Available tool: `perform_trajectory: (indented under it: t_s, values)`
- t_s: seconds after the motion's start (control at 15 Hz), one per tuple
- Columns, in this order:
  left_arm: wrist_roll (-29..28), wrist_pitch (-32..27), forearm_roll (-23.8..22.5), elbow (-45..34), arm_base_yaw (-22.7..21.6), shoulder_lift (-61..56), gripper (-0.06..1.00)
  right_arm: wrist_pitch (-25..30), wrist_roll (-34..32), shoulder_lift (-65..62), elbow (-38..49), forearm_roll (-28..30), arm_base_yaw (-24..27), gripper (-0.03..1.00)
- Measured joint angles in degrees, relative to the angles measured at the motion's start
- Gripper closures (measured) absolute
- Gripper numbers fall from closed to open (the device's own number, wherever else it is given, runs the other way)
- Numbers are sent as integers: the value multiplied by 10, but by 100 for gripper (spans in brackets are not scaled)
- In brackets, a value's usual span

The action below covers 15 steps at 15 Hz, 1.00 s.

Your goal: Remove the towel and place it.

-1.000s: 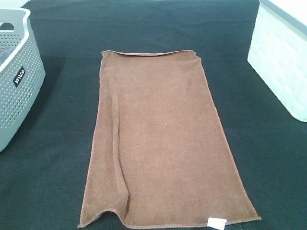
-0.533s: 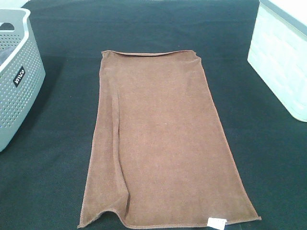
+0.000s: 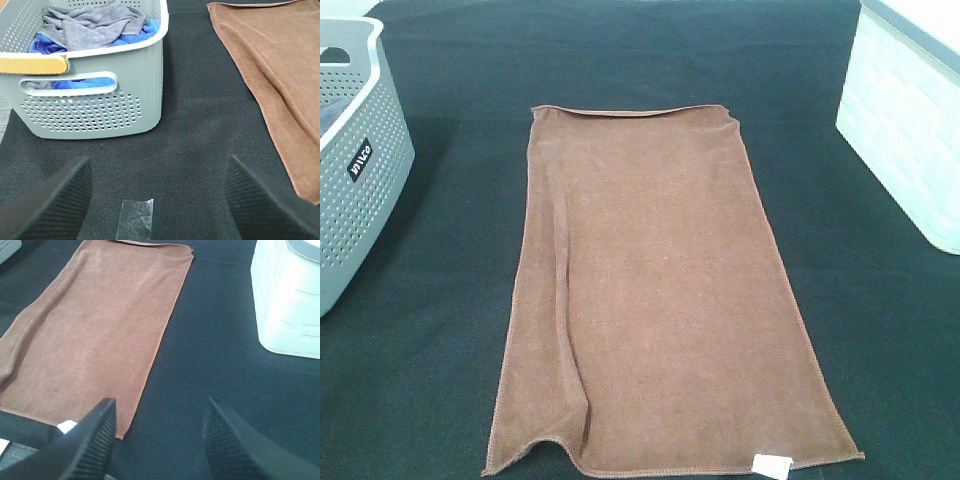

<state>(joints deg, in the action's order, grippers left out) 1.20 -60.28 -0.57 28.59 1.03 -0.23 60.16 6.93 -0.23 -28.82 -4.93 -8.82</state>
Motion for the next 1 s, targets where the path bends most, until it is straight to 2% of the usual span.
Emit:
perform_trajectory:
  t_s: [1.0]
  values:
    - [1,0,0,0,0,0,24,0,0,0,0,0,0,45]
